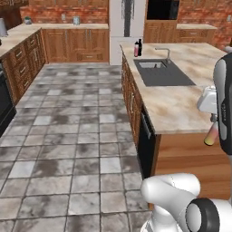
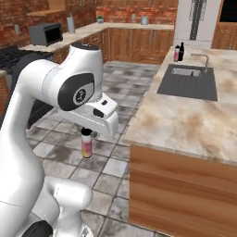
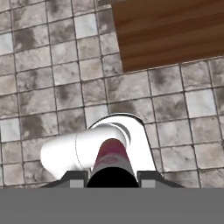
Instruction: Place the large bottle from the dining counter next to the other large bottle outside the sink, and place the small bottle from the dining counter next to the other small bottle inside the sink.
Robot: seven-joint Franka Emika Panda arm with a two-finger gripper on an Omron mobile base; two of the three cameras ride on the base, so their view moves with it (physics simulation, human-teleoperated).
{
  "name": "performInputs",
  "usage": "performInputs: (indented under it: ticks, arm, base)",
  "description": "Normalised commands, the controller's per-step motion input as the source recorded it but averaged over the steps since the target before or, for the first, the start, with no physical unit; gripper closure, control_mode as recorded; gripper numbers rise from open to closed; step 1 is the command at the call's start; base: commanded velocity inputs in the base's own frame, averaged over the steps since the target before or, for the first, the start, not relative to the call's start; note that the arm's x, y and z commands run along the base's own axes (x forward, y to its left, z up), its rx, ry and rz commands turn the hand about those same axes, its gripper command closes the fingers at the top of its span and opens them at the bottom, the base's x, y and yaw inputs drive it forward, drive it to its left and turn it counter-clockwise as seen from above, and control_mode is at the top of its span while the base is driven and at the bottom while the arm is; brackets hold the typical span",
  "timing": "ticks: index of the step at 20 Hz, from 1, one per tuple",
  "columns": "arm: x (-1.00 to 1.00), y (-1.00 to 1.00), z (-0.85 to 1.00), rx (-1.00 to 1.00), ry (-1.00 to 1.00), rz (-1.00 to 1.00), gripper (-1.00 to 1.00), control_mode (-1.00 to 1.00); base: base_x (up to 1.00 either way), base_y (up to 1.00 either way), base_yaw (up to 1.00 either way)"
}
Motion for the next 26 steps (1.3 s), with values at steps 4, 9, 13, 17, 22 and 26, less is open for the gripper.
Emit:
performInputs:
  ticks: [4,9,13,17,22,26]
  arm:
    - [0.0,0.0,0.0,0.0,0.0,0.0,1.0,1.0]
    - [0.0,0.0,0.0,0.0,0.0,0.0,1.0,1.0]
    - [0.0,0.0,0.0,0.0,0.0,0.0,1.0,1.0]
    - [0.0,0.0,0.0,0.0,0.0,0.0,1.0,1.0]
    - [0.0,0.0,0.0,0.0,0.0,0.0,1.0,1.0]
    - [0.0,0.0,0.0,0.0,0.0,0.0,1.0,1.0]
  base:
    - [0.15,1.0,-0.01]
    - [0.34,1.0,0.0]
    - [0.82,0.83,-0.03]
    - [1.0,0.52,-0.05]
    - [1.0,0.39,-0.03]
    - [1.0,0.27,-0.02]
